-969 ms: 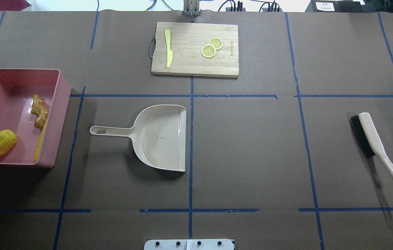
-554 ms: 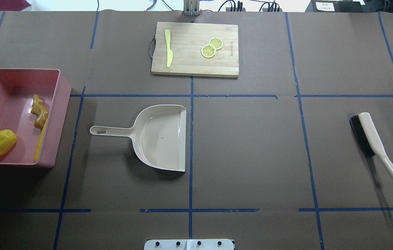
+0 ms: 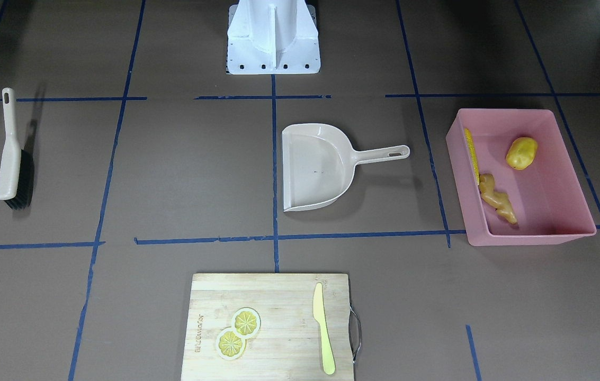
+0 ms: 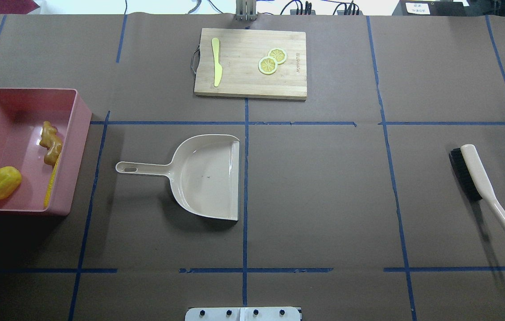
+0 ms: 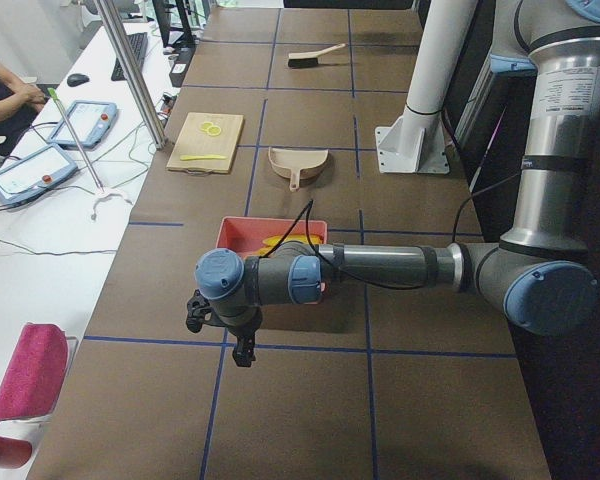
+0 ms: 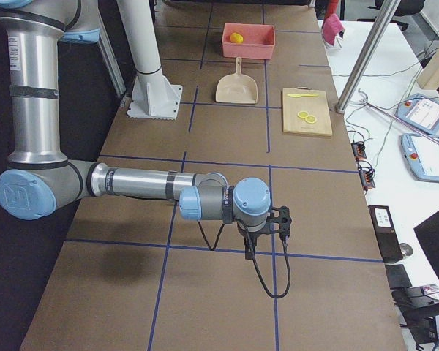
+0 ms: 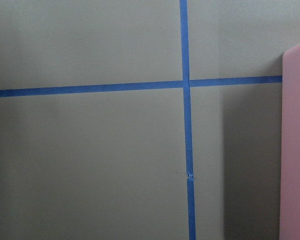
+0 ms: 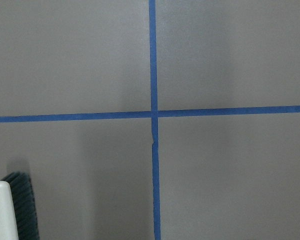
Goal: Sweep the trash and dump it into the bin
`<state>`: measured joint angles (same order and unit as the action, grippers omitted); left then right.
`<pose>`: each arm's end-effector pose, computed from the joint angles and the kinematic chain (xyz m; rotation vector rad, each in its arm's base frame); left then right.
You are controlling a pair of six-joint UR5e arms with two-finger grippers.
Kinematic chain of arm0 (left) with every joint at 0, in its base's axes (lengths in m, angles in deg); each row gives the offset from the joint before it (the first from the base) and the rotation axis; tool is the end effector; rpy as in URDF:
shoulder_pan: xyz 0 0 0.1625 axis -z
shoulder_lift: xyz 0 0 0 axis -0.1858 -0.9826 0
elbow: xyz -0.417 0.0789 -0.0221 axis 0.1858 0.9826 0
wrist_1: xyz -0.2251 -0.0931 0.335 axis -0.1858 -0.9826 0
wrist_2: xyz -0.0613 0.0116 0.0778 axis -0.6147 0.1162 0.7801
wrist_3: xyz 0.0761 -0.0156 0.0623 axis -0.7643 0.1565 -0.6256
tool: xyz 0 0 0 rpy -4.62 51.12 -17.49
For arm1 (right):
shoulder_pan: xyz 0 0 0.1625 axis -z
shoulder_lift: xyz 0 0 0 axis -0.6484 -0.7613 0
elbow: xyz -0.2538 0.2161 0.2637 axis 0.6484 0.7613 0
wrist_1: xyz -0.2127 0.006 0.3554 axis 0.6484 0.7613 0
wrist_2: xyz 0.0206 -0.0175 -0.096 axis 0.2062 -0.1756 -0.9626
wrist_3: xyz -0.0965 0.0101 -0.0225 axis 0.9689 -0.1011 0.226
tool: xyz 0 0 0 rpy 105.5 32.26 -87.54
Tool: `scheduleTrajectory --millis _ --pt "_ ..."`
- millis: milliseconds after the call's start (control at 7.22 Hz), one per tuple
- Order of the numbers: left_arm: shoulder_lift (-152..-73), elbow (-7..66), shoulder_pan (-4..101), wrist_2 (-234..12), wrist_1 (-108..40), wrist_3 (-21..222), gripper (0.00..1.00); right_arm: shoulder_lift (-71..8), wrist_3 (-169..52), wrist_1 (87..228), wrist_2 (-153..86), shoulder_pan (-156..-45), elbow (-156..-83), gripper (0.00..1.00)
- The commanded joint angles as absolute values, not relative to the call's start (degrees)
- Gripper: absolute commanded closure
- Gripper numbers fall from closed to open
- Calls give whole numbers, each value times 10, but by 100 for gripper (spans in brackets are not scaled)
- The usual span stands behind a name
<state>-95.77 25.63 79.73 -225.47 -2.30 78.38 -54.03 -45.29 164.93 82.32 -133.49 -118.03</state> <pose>-0.0653 -0.5057 0.6639 -0.0280 0.8087 0.0789 0.0839 -0.4755 0.6509 0.0771 -0.8527 0.0678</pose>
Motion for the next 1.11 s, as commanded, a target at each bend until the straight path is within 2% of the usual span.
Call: scheduleTrajectory --millis 0,969 --pt "-957 256 797 -2256 -23 782 0 -540 -454 1649 823 -1335 -1181 0" --pt "-955 259 797 -2256 -23 781 0 -542 -454 1649 823 -1335 -1188 0"
